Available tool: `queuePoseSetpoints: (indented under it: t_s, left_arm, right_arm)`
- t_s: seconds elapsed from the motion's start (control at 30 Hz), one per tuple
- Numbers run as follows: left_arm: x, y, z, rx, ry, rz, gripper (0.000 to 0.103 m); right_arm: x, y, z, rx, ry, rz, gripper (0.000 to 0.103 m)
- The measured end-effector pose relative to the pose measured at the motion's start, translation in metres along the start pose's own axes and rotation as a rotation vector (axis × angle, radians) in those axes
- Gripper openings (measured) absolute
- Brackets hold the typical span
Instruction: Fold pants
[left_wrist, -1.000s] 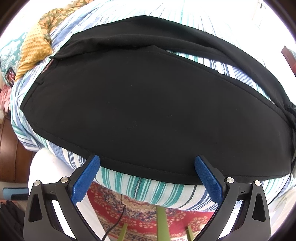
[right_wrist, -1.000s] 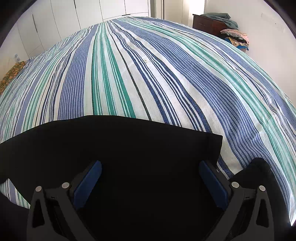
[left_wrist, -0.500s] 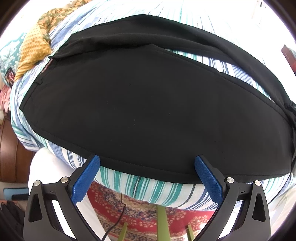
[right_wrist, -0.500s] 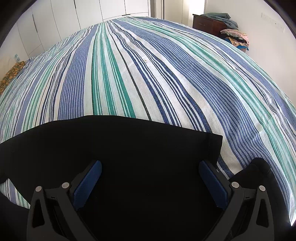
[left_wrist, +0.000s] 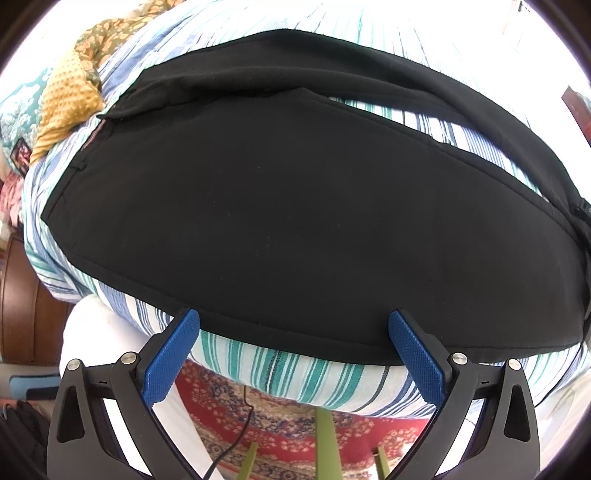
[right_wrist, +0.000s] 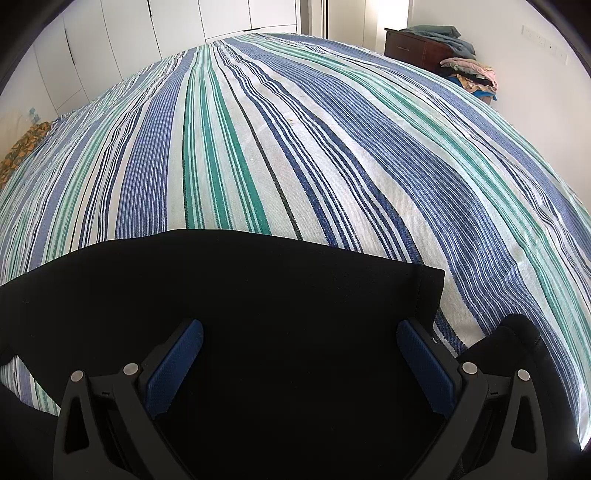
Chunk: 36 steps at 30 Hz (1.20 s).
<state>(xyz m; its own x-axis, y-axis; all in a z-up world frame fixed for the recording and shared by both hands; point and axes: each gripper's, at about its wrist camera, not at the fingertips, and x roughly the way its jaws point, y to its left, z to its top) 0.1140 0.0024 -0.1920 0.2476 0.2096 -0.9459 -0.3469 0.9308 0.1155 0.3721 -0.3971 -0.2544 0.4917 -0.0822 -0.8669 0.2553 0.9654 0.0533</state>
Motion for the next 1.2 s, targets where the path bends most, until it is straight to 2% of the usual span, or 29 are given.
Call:
queuePoseSetpoints:
  t_s: [0.47, 1.2]
  left_arm:
    - [-0.004, -0.001, -0.001, 0.008, -0.006, 0.0, 0.102]
    - [0.016, 0.018, -0.002, -0.067, 0.024, -0.074, 0.102]
  right_arm:
    - [0.0, 0.0, 0.0, 0.0, 0.0, 0.0, 0.103]
    - [0.0, 0.0, 0.0, 0.0, 0.0, 0.0, 0.103]
